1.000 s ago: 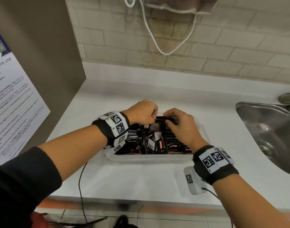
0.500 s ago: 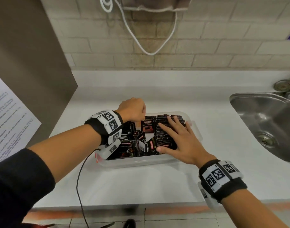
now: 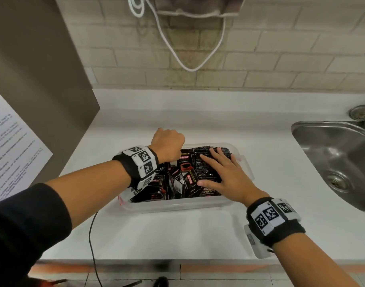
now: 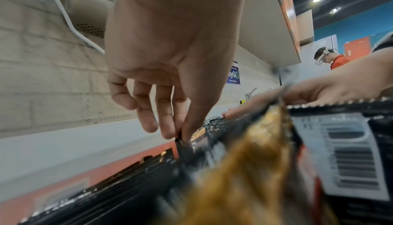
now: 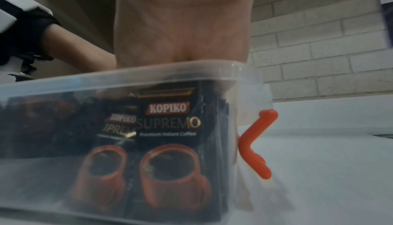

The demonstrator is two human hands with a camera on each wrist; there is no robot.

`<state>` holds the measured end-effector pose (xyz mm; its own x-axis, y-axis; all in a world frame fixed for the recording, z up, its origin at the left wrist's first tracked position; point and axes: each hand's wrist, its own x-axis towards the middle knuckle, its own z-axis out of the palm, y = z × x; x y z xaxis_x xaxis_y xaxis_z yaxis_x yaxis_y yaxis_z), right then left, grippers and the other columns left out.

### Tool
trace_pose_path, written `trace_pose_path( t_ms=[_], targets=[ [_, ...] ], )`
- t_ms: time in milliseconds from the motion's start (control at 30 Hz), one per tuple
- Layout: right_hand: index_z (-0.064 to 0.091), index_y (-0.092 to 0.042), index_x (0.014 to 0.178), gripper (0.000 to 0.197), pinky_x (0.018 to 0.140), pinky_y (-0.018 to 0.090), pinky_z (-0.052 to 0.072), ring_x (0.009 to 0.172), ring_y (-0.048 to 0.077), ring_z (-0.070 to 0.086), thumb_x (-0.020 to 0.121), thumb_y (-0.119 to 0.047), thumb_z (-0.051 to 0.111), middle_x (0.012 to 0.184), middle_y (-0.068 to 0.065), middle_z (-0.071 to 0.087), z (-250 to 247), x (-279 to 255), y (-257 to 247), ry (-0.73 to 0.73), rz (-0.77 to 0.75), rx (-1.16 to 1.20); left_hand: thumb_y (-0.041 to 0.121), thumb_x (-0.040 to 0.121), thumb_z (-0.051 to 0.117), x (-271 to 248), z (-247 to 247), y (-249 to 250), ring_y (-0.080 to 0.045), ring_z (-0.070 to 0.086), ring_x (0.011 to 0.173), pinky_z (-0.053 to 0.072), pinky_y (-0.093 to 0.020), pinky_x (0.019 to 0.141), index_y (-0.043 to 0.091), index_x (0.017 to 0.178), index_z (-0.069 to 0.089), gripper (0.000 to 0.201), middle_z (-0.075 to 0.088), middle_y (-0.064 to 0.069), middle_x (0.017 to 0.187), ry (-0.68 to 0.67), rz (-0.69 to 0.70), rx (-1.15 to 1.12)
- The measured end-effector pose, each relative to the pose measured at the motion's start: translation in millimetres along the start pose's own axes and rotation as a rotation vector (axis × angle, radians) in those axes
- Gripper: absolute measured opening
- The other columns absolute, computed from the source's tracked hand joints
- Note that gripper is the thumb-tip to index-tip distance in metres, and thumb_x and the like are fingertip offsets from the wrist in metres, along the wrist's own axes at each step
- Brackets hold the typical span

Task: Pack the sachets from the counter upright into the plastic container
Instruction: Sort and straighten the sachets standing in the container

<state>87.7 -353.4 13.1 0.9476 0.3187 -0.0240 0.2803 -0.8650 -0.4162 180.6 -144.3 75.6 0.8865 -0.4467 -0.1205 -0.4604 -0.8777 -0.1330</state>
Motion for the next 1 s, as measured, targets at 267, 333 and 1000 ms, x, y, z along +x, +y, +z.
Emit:
trace_pose_path(
  t_ms=[267,333,1000],
  targets=[
    [0.029,-0.042,0.154,0.089,0.124,0.041,-0.010,0.155,0.011,-0.002,0.079,-0.089,0.033,0.168,-0.002,0.014,8,0,1,0.108,-0.032,-0.002,0.022,0.090,0.061,-3,2,3,-0.022,0.061,0.084,0.037,-0.038,0.086,0.016,0.087,0.063,0.006,0.064,0.000,0.084,-0.020,0.049,0.026],
    [0.030,-0.043,0.154,0.090,0.124,0.042,-0.010,0.155,0.011,-0.002,0.078,-0.090,0.034,0.168,-0.002,0.014,7,-1,0,0.109,-0.032,0.006,0.026,0.091,0.061,-2,4,3,-0.023,0.061,0.084,0.035,-0.038,0.084,0.016,0.089,0.060,0.011,0.062,0.000,0.084,-0.012,0.041,0.026],
    [0.035,-0.033,0.154,0.064,0.126,0.044,0.000,0.155,0.011,0.006,0.097,-0.061,0.021,0.167,-0.003,0.017,2,-5,-8,0.092,0.010,-0.052,0.033,0.084,0.074,-19,-10,31,-0.016,0.057,0.078,0.043,-0.028,0.063,0.010,0.113,0.063,0.038,0.067,-0.001,0.093,-0.501,0.278,-0.280]
  ],
)
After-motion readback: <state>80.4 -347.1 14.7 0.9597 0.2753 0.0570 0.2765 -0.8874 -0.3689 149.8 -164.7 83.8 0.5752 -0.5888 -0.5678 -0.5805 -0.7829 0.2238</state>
